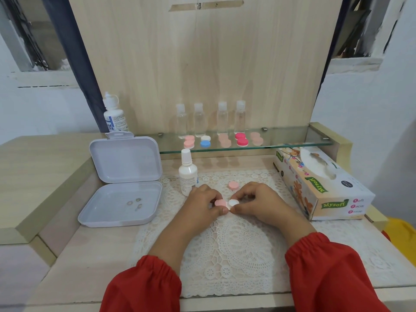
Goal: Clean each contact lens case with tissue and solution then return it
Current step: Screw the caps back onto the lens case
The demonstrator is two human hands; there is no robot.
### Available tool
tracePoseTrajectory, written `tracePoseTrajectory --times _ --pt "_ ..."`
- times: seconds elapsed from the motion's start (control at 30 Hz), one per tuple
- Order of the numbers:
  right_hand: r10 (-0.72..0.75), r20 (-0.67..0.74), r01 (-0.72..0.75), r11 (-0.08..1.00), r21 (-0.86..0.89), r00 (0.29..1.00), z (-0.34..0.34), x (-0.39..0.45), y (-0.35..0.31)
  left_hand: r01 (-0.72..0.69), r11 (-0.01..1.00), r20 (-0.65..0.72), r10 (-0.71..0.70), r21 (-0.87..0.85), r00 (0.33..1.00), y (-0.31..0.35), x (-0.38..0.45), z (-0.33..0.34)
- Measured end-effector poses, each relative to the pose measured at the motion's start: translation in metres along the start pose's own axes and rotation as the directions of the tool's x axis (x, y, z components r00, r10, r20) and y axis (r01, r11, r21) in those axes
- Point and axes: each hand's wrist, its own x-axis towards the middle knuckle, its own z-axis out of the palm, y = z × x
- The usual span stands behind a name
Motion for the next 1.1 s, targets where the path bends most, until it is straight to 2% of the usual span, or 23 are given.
tracePoseTrajectory --times 0.1,0.2,0.23,0.27,0.3,0.37,0.43,0.5,0.6,0.7,0.77,0.8,0.87,0.97,1.1 --pt "0.02 0.018 -0.021 1.0 0.015 1.0 -0.001 0.001 0.004 -0.002 1.0 -0.021 0.001 -0.023 1.0 -0.001 -0.002 0.0" --pt "0.057 0.018 -0.06 0.97 0.235 0.998 -0.003 0.0 0.004 -0.003 1.0 -0.039 0.002 -0.013 0.999 0.0 -0.003 0.001" --pt "0.059 -0.025 -0.051 0.968 0.247 0.998 -0.002 0.0 0.003 -0.002 1.0 -0.04 0.002 -0.009 0.999 0.0 -0.002 0.001" --pt "0.04 -0.082 -0.027 0.988 0.152 0.996 -0.001 0.001 0.004 -0.003 1.0 -0.04 0.003 -0.006 0.999 0.0 -0.002 0.001" --pt "0.004 -0.107 -0.007 1.0 -0.029 0.994 0.001 0.004 0.005 -0.004 1.0 -0.04 0.003 -0.006 0.999 0.0 -0.002 0.001" --pt "-0.078 -0.058 0.05 0.921 -0.387 0.995 0.005 0.007 0.003 -0.006 1.0 -0.04 0.005 -0.007 0.999 0.0 -0.002 0.001" --pt "-0.099 -0.006 0.081 0.851 -0.519 0.995 0.008 0.01 0.002 -0.008 1.0 -0.041 0.008 0.001 0.999 0.0 -0.002 0.001" --pt "-0.108 -0.046 0.066 0.836 -0.544 0.993 0.009 0.013 0.004 -0.012 1.0 -0.046 0.012 0.01 0.999 0.0 -0.002 0.002" --pt "-0.112 -0.159 0.035 0.905 -0.423 0.981 0.008 0.012 0.006 -0.01 1.0 -0.046 0.011 0.015 0.999 0.0 -0.003 0.002" --pt "-0.025 -0.218 0.018 0.999 -0.034 0.976 0.002 0.007 0.006 -0.008 1.0 -0.043 0.008 0.014 0.999 0.0 -0.003 0.001" --pt "0.014 -0.178 0.034 0.964 0.263 0.984 -0.006 0.0 0.004 -0.009 1.0 -0.04 0.01 0.017 0.999 0.0 -0.003 0.001" --pt "0.006 -0.138 0.043 0.937 0.346 0.99 -0.009 -0.004 0.002 -0.01 1.0 -0.038 0.011 0.021 0.999 0.0 -0.003 0.001" --pt "-0.036 -0.066 0.059 0.92 0.387 0.997 -0.011 -0.01 -0.001 -0.013 1.0 -0.035 0.014 0.026 0.999 -0.001 -0.003 0.002" --pt "-0.064 0.01 0.058 0.95 0.306 0.998 -0.008 -0.012 -0.003 -0.016 1.0 -0.038 0.017 0.027 0.999 -0.001 -0.003 0.002" --pt "-0.077 0.068 0.054 0.953 0.299 0.995 -0.007 -0.012 -0.004 -0.016 1.0 -0.036 0.017 0.02 0.999 -0.001 -0.003 0.002"
